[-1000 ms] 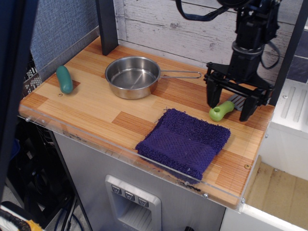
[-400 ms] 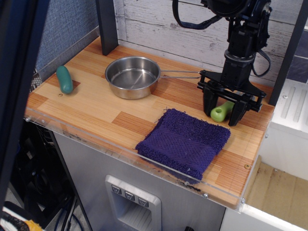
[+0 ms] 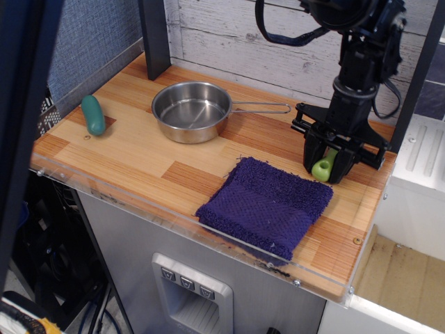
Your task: Put the utensil on the towel
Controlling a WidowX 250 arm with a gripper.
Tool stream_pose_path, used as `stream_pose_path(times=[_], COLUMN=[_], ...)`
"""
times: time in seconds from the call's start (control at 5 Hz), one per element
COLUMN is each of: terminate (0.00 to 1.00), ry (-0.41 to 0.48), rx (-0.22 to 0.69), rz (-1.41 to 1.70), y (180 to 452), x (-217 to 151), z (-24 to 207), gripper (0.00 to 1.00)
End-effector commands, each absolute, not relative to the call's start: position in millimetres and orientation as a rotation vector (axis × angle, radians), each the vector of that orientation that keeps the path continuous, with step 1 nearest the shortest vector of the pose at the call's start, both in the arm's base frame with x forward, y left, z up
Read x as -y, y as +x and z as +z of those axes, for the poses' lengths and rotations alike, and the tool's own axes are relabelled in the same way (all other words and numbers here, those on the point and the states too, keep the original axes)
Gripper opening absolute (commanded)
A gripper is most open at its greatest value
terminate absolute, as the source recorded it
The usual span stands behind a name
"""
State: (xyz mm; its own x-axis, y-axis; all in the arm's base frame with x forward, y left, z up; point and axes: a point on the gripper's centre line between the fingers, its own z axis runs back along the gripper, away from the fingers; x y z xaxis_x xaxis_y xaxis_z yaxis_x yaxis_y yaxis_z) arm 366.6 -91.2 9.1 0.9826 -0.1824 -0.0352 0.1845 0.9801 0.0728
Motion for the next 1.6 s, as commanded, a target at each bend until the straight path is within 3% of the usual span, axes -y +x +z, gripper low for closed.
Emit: stream_pose_path(times=[0.0, 0.2, 0.4, 0.8, 1.0, 1.4], terminate=[0.00, 0.00, 0.00, 0.00, 0.00, 0.00], ry=[0.186, 0.164, 0.111, -0.039, -0.075, -0.041], rx=[0.345, 0.442, 0.434, 0.272, 0.248, 0.140], rz=[-0.242, -0.207, -0.169, -0.111, -0.108, -0.125], y=[359.1, 346.1, 331.1, 287.7, 274.3, 258.9], x=[115.3, 110.7, 96.2, 72.7, 62.8, 49.8], z=[91.2, 118.0, 128.3, 119.8, 118.6, 84.5], gripper=[0.00, 0.00, 0.00, 0.00, 0.00, 0.00])
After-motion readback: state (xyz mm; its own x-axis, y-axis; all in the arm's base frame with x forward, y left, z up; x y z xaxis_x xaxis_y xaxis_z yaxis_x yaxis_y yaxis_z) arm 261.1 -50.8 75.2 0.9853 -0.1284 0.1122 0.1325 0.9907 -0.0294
